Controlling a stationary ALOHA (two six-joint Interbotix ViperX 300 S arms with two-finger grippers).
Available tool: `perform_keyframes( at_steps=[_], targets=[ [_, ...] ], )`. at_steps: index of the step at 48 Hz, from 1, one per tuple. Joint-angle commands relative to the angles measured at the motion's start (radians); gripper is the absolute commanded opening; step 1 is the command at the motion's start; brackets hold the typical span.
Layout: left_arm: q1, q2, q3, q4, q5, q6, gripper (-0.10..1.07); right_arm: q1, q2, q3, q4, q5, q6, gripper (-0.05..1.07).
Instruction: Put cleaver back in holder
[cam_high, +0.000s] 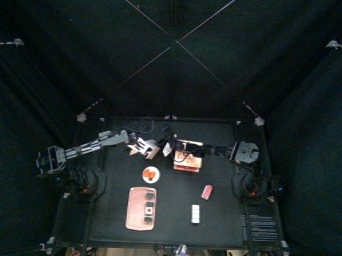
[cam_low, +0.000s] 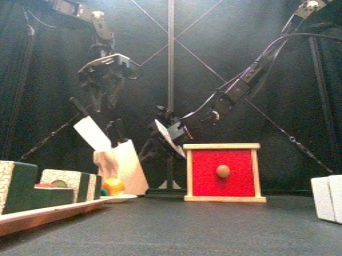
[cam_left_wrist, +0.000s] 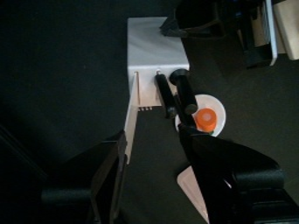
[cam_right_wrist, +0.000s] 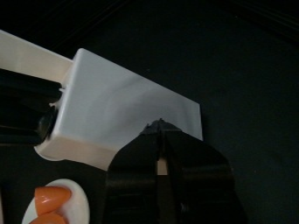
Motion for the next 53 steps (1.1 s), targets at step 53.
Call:
perform_keyframes(
  at_steps=[53],
  targets=[
    [-0.092, -0.324, 0.195, 0.011, 0.017, -0.021, 0.74, 0.000, -0.021, -0.002, 0.002, 0.005, -0.002, 0.35]
  ],
)
